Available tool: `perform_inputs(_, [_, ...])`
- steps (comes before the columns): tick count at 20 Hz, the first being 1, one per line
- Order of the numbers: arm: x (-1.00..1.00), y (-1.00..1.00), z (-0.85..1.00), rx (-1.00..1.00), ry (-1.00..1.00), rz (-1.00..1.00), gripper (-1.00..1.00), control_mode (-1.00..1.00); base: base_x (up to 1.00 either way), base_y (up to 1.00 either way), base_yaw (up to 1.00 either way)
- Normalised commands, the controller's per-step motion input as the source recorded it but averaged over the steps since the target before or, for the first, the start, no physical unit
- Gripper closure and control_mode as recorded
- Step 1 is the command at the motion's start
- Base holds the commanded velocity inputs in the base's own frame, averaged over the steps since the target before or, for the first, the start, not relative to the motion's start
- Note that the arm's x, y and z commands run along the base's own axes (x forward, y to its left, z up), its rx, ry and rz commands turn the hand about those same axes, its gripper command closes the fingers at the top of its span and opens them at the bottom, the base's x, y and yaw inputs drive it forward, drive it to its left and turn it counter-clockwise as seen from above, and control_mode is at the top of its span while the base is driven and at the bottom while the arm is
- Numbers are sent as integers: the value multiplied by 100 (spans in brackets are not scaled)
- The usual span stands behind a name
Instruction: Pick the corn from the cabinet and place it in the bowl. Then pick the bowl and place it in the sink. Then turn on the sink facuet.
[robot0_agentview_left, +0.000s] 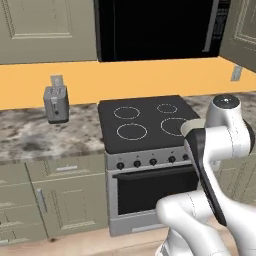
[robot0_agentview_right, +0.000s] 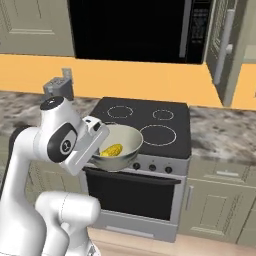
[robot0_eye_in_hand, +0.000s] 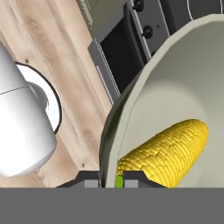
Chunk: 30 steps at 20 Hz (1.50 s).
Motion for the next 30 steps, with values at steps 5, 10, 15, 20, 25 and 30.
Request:
perform_inputs(5, [0, 0, 0, 0, 0, 0, 100, 100, 5, 83, 11])
perform_inputs(10, [0, 0, 0, 0, 0, 0, 100, 100, 11, 40, 45])
perform_inputs(15, [0, 0, 0, 0, 0, 0, 100, 100, 21, 2, 55])
perform_inputs(20, [0, 0, 0, 0, 0, 0, 100, 100, 36, 0, 61])
perform_inputs(25, [0, 0, 0, 0, 0, 0, 100, 100, 57, -15, 66])
perform_inputs(30, [0, 0, 0, 0, 0, 0, 100, 100, 75, -16, 69])
